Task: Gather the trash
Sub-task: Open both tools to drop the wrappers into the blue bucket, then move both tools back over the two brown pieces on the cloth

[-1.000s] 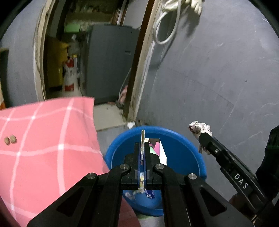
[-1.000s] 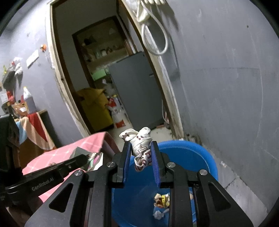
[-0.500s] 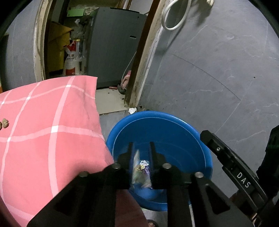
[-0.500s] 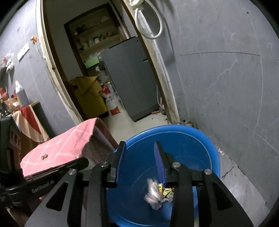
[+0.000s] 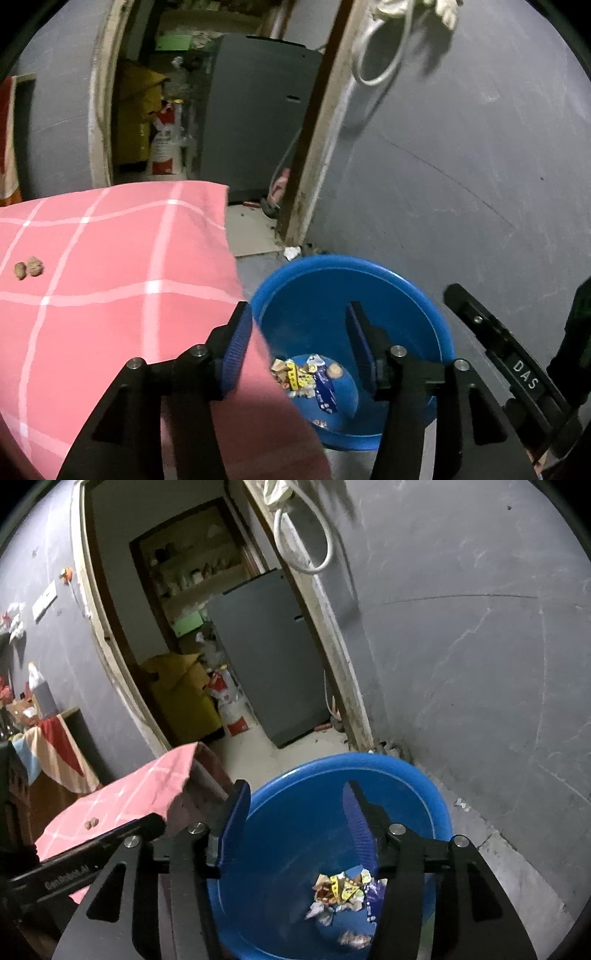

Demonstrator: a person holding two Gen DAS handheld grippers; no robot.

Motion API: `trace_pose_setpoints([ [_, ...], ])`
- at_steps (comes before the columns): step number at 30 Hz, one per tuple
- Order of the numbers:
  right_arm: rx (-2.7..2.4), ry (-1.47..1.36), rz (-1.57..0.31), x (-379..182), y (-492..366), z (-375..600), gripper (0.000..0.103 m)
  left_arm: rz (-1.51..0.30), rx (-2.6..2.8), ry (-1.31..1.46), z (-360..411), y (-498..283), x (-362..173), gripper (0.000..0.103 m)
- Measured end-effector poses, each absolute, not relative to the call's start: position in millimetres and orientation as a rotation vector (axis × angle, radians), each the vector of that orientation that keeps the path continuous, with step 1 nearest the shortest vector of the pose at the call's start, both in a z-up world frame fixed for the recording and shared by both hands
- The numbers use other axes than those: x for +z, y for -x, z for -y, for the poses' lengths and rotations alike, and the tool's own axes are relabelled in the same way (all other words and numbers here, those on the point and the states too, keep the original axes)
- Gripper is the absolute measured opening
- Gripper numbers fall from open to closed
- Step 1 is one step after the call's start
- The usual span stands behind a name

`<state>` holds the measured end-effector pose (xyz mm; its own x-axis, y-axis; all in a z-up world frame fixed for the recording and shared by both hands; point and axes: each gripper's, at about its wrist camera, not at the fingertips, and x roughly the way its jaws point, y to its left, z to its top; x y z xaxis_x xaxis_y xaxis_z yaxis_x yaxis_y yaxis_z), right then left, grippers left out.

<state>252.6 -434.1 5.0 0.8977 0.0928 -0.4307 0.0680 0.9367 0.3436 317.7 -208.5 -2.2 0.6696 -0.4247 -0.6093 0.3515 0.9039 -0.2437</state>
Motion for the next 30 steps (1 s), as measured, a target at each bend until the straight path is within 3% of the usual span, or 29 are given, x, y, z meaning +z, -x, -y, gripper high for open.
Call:
trace_pose_setpoints([
  [4,0.011,-0.360,-0.409,10.2,-246.8,432.2,0.077,-0.665,-0.393,0.135,190.3,-313.9,8.8,0.071],
  [6,0.017,-0.354,-0.378,13.8,-243.9,429.6,0.080,-0.634,-0.386,0.152,180.1,-310.3,15.0,0.077],
  [8,0.023,-0.349,-0.343,17.8,-240.7,426.5,0.094,-0.604,-0.374,0.159,172.3,-306.8,21.4,0.089],
  [10,0.037,-0.343,-0.297,22.5,-236.7,422.6,0.103,-0.554,-0.345,0.157,161.8,-301.1,29.9,0.094],
  [19,0.100,-0.297,-0.146,41.5,-225.1,394.7,0.103,-0.361,-0.262,0.108,123.1,-269.2,59.7,0.097],
  [30,0.179,-0.218,-0.045,58.8,-214.8,344.3,0.103,-0.262,-0.159,0.094,66.7,-236.1,66.1,0.098],
])
